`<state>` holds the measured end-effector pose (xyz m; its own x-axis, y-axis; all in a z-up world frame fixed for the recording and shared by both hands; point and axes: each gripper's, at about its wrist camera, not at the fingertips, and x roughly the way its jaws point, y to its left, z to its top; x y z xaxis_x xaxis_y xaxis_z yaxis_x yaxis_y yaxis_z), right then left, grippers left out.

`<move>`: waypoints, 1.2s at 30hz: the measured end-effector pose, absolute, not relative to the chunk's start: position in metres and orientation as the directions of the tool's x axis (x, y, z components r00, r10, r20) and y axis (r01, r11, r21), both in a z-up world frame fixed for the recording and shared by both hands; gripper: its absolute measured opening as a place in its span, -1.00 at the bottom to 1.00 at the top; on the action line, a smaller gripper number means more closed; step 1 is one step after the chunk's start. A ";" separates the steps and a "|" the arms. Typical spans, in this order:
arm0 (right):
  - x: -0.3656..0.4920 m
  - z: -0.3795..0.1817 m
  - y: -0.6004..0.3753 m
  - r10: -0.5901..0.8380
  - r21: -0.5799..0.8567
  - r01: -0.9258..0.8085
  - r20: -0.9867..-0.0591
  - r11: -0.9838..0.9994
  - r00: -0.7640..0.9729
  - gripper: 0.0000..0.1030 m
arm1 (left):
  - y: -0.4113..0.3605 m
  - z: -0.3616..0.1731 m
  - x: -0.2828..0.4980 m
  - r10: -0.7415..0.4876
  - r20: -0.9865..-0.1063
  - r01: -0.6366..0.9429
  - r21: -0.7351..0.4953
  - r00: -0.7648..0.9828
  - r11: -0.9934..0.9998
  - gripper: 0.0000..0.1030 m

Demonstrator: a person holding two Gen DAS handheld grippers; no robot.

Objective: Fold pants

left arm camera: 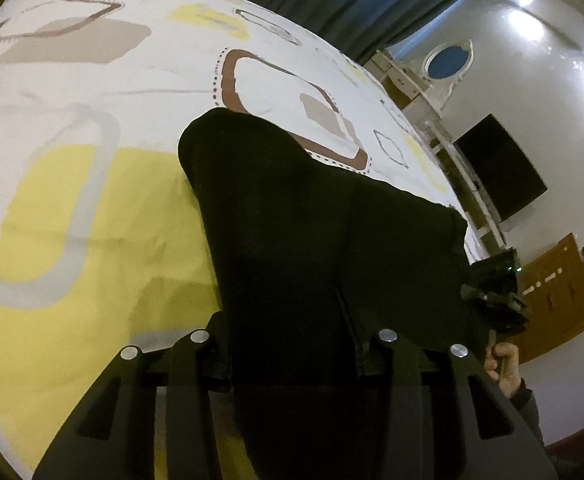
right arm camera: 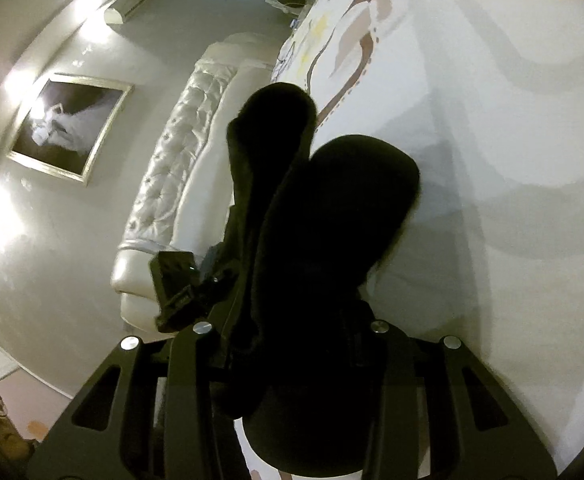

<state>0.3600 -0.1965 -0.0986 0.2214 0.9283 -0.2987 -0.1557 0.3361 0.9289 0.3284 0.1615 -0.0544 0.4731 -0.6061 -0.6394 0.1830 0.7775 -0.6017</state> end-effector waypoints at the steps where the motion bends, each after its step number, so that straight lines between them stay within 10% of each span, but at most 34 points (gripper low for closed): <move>1: 0.360 -0.100 -0.196 0.929 0.930 -0.156 -0.296 0.333 0.221 -0.30 | 0.163 -0.058 0.327 -0.613 -0.629 0.184 -0.610 0.478 0.770 -0.13; 10: 0.355 -0.095 -0.205 0.917 0.921 -0.153 -0.315 0.357 0.242 -0.11 | 0.151 -0.044 0.310 -0.434 -0.673 0.177 -0.417 0.599 0.891 0.43; 36: 0.216 -0.054 -0.192 0.516 0.504 -0.185 -0.666 0.844 0.539 0.37 | 0.155 -0.021 0.204 -0.211 -0.673 -0.007 -0.306 0.709 0.952 0.50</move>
